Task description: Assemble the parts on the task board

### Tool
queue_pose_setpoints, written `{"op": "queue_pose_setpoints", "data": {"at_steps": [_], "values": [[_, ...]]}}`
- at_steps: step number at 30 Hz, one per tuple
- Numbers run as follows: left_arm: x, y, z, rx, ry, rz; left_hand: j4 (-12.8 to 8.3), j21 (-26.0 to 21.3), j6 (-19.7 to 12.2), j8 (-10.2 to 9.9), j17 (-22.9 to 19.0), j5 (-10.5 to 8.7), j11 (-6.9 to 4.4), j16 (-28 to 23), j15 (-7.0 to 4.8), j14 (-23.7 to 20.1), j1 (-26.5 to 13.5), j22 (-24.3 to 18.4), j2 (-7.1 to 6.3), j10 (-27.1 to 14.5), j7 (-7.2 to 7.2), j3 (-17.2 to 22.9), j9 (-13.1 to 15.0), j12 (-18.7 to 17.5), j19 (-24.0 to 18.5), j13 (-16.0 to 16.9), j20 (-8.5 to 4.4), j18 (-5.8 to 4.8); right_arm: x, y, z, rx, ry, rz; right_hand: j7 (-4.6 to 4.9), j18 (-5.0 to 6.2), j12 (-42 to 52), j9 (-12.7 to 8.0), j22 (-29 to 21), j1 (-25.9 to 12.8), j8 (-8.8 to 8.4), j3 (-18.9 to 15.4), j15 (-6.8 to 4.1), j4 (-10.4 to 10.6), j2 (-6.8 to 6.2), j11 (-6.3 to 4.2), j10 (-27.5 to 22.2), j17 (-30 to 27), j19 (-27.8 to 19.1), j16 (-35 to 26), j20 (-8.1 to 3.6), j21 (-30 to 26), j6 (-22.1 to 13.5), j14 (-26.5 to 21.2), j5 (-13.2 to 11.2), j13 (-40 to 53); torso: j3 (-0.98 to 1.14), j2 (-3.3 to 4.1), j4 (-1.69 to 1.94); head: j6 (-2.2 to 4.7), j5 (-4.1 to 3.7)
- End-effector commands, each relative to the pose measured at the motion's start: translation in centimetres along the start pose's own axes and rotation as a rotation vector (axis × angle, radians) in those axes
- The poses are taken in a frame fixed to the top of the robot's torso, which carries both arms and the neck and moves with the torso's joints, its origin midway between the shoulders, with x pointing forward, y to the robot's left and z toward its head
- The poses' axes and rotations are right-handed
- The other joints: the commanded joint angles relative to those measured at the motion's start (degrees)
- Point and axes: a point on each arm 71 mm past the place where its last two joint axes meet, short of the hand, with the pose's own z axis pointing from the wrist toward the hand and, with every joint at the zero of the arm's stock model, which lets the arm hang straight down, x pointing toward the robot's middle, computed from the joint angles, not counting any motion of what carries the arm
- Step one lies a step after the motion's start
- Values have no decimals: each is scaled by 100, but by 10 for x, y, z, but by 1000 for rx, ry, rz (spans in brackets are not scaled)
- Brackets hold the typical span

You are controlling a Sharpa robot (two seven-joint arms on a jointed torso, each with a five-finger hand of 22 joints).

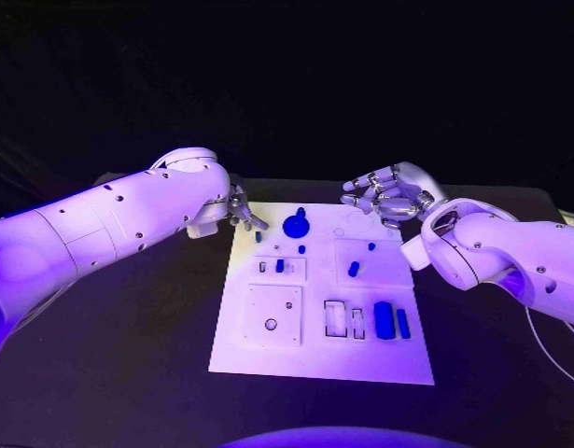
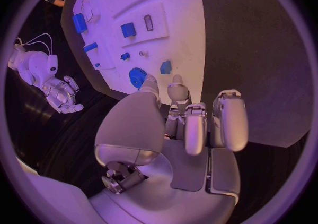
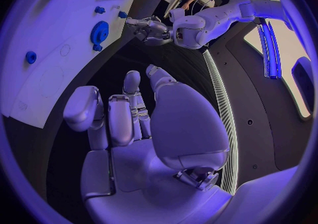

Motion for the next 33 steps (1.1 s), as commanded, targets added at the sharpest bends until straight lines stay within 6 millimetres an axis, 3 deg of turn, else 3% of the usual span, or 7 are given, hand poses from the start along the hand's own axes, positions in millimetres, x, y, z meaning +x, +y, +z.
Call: {"op": "queue_pose_setpoints", "data": {"at_steps": [1, 33], "values": [[6, -2, 3, 2, 50, 25, -28, 49, 82, 53, 1509, 1, -7, 17, -57, 602, 34, 1009, 67, 66, -26, 22, 34, 38, 361, 34, -62, -53, 2, 1, 0, -15, 16, -6, -12, 80, 39, 7, 0, -21, 23, -38, 25, 1, 38, -20, -13, 6, 12, -18, 3, -17, 21, 190, 23, -2, 5, -3, 4, -6, -8], [9, -2, 9, -28, 23, -25, -46, 143, 188, 275, 1509, 2, -88, 17, -128, 602, 230, 1077, 46, 160, -116, 330, 358, 74, 382, 94, -138, -72, 4, 3, 0, -19, 20, -6, -14, 80, 36, 7, -2, -15, 23, -43, 25, -1, 46, -22, -16, 5, 14, -21, 3, -19, 21, 190, 35, -9, 6, -9, 11, -35, -35]]}}
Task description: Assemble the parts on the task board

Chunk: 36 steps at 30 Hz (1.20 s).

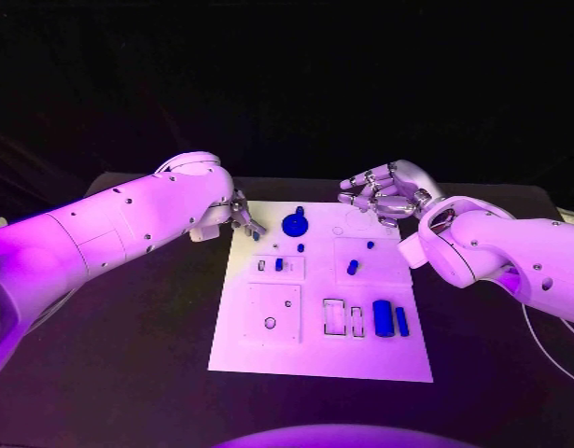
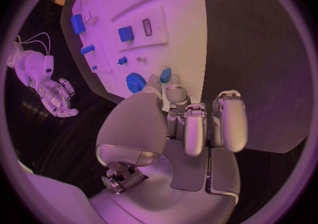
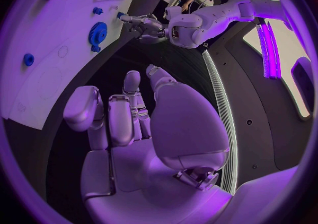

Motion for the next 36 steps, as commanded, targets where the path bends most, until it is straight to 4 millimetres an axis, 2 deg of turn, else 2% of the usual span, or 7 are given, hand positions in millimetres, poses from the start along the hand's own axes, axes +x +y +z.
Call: {"op": "queue_pose_setpoints", "data": {"at_steps": [1, 13, 30, 36], "values": [[-1, 0, 0, -4, -9, -17, 10, 30, 36, 29, 1510, 2, 3, 18, -47, 604, 10, 1077, -51, 29, -6, 34, 4, 11, 364, 5, -35, -73, 2, 1, 0, -15, 16, -6, -14, 80, 36, 8, -2, -15, 23, -43, 25, -1, 46, -23, -16, 5, 14, -21, 3, -19, 21, 190, 35, -8, 0, 3, 3, -1, -3], [-1, 0, 1, -3, -7, -23, 29, 49, 22, 55, 1510, 1, -2, 18, -53, 604, -22, 1090, -104, 42, -10, 52, 59, 17, 369, 15, -41, -77, 3, 2, 0, -17, 17, -6, -14, 80, 36, 8, -2, -15, 23, -43, 25, -1, 46, -23, -16, 5, 14, -21, 3, -19, 21, 190, 35, -8, 3, 1, -1, -5, 1], [0, -1, 2, -2, -10, -28, 34, 51, 19, 62, 1510, 3, -3, 18, -54, 604, -32, 1091, -114, 39, -12, 61, 75, 7, 369, 0, -43, -77, 3, 2, 0, -18, 19, -6, -14, 80, 36, 8, -2, -15, 23, -43, 25, -1, 46, -23, -16, 5, 14, -21, 3, -19, 21, 190, 35, -8, 0, 2, 0, 6, -17], [0, -2, 2, 1, -9, -28, -117, 57, -40, 100, 1510, 5, -35, 18, -76, 604, 261, 1102, 14, 41, -47, 323, 190, -13, 370, -13, -60, -78, 3, 2, 0, -19, 20, -6, -14, 80, 36, 8, -2, -15, 23, -43, 25, -1, 46, -23, -16, 5, 14, -21, 3, -19, 21, 190, 35, -8, 2, 4, 2, 7, -19]]}}
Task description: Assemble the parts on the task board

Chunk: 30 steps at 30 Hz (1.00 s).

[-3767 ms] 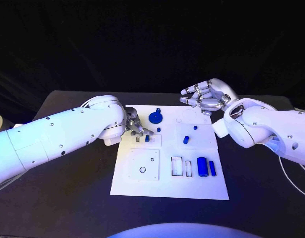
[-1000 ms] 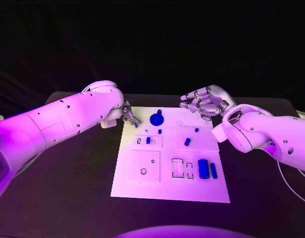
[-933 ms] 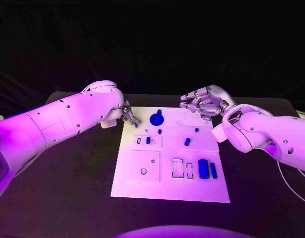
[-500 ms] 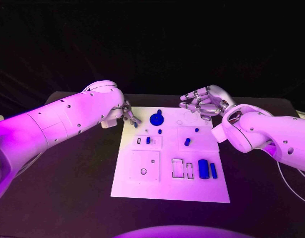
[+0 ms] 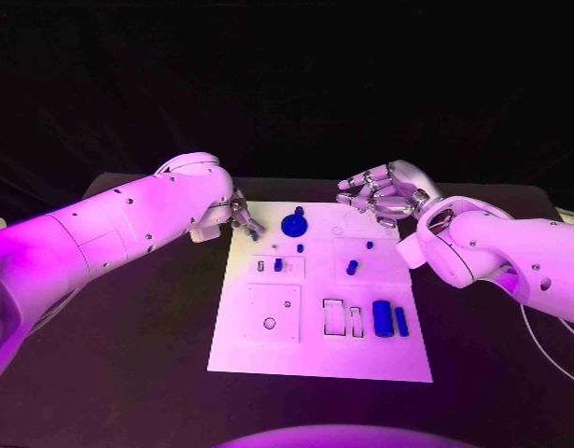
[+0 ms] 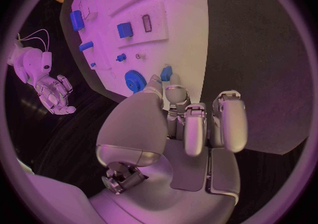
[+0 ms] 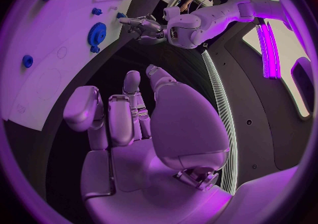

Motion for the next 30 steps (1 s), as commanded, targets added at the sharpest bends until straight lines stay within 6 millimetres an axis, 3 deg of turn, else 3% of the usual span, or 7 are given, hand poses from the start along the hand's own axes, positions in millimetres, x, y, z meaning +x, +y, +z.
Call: {"op": "queue_pose_setpoints", "data": {"at_steps": [1, 11, 19, 30], "values": [[1, -2, 0, 9, 2, -4, -82, 36, -34, 35, 1507, 6, -16, 18, -38, 604, 164, 1104, 45, 19, -37, 116, 39, -15, 391, -12, -43, -79, 2, 1, 0, -15, 17, -7, -14, 80, 36, 8, -2, -15, 23, -43, 25, 0, 46, -27, -20, 5, 14, -21, 3, -19, 21, 190, 36, -5, 1, 1, 2, -1, -5], [3, -2, 1, 12, 16, 4, -399, 80, -117, 25, 1507, 7, -33, 18, -44, 604, 663, 1135, 95, 4, -57, 568, 143, -76, 400, -51, -56, -91, 2, 2, 0, -16, 18, -6, -14, 80, 36, 8, -2, -15, 23, -43, 25, 0, 46, -27, -20, 5, 14, -21, 3, -19, 21, 190, 36, -5, 1, -1, 2, -10, -8], [3, -3, 0, 22, 14, 1, -733, 100, -198, -33, 1507, 9, -26, 18, -34, 604, 1067, 1155, 94, 28, -41, 1179, 194, -130, 405, -77, -52, -96, 2, 2, -1, -17, 18, -6, -14, 80, 36, 8, -2, -15, 23, -43, 25, 0, 46, -27, -20, 5, 14, -21, 3, -19, 21, 190, 36, -5, -1, -3, 0, -20, -24], [5, -4, -6, 95, 26, -77, -938, 65, -223, 13, 1507, 28, 6, 18, 6, 604, 768, 1162, -270, 87, 7, 2220, 408, -242, 402, -192, -17, -90, 2, 1, -1, -17, 17, -7, -14, 80, 36, 8, -2, -15, 23, -43, 25, 0, 46, -27, -20, 5, 14, -21, 3, -19, 21, 190, 36, -5, 7, -12, 12, -8, -10]]}}
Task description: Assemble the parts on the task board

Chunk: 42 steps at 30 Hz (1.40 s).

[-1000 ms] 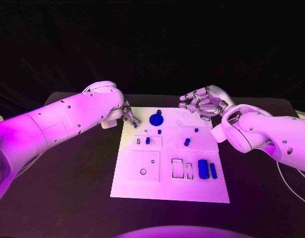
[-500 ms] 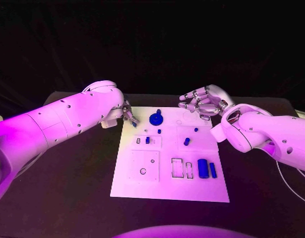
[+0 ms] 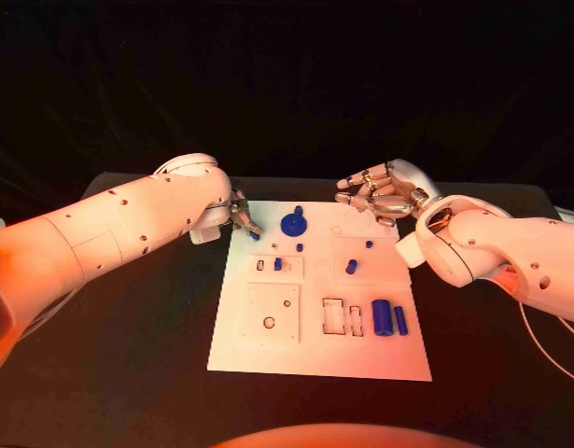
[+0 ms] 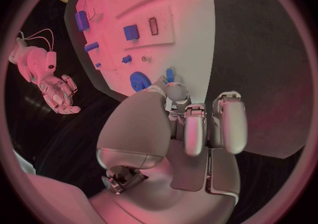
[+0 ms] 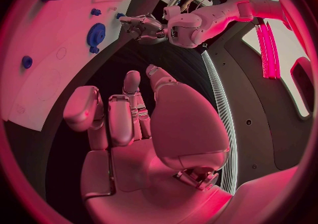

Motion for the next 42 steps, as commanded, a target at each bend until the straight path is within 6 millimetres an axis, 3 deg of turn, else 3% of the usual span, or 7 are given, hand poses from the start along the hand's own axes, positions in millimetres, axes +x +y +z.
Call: {"op": "queue_pose_setpoints", "data": {"at_steps": [1, 10, 16, 20, 28, 33, 42], "values": [[1, -4, -3, 59, 11, -60, -751, -20, -17, 39, 1508, 24, 2, 18, 6, 604, -111, 1160, -127, 54, 21, 928, 305, -27, 381, -26, 5, -91, 2, 1, 0, -15, 15, -7, -14, 80, 36, 8, -2, -15, 23, -43, 25, 0, 46, -27, -21, 5, 14, -21, 3, -19, 21, 190, 36, -6, 6, -2, 2, 8, 10], [8, -4, -23, 127, 3, -91, -817, -20, -12, 84, 1508, 18, 1, 18, -2, 604, -284, 1168, -260, 85, 12, 1252, 403, -27, 385, -28, 4, -92, 1, 0, 0, -12, 13, -6, -14, 80, 36, 8, -2, -15, 23, -43, 25, 0, 46, -27, -21, 5, 14, -21, 3, -19, 21, 190, 36, -6, 1, -6, 8, 19, 13], [14, -3, -35, 167, -33, -82, -865, -13, -8, 104, 1508, 28, -5, 18, -7, 604, -326, 1174, -334, 97, 8, 1385, 443, -41, 389, -51, 2, -93, 0, 0, 0, -11, 13, -5, -15, 80, 47, 9, -3, -7, 25, -59, 23, -3, 54, -28, -20, 10, 19, -21, 3, -22, 23, 193, 40, -9, -11, -17, 37, 1, 0], [22, -1, -41, 189, -67, -63, -892, 2, -1, 115, 1508, 37, -8, 18, -10, 604, -348, 1182, -381, 107, 6, 1466, 464, -41, 393, -50, 0, -97, 0, 0, 0, -12, 13, -5, -15, 80, 47, 9, -3, -7, 25, -59, 23, -3, 54, -28, -20, 10, 19, -21, 3, -22, 23, 193, 40, -9, -5, -17, 25, 2, 28], [34, 3, -43, 202, -83, -18, -911, 24, 11, 126, 1508, 39, -11, 18, -13, 604, -382, 1193, -429, 122, 3, 1555, 485, -43, 400, -55, -2, -102, 0, 0, 0, -12, 14, -4, -15, 80, 47, 9, -3, -7, 25, -59, 23, -3, 54, -28, -20, 10, 19, -21, 3, -22, 23, 193, 40, -9, -21, -10, 26, -17, 58], [40, 3, -45, 209, -74, 3, -923, 30, 19, 132, 1508, 43, -13, 18, -15, 604, -399, 1197, -457, 127, 1, 1605, 496, -51, 402, -66, -3, -103, 1, 0, 0, -13, 15, -4, -15, 80, 51, 9, -5, -7, 25, -62, 23, -2, 57, -28, -19, 10, 19, -22, 2, -24, 24, 193, 41, -8, -5, -6, 13, -25, 76], [49, 4, -44, 207, -62, 32, -938, 34, 26, 136, 1508, 50, -16, 18, -17, 604, -417, 1200, -488, 133, 0, 1660, 507, -54, 404, -69, -5, -104, 1, 0, 0, -13, 17, -4, -15, 80, 52, 9, -6, -7, 26, -63, 23, -2, 58, -28, -18, 10, 19, -22, 2, -25, 24, 193, 41, -8, -9, -1, 11, -59, 79]]}}
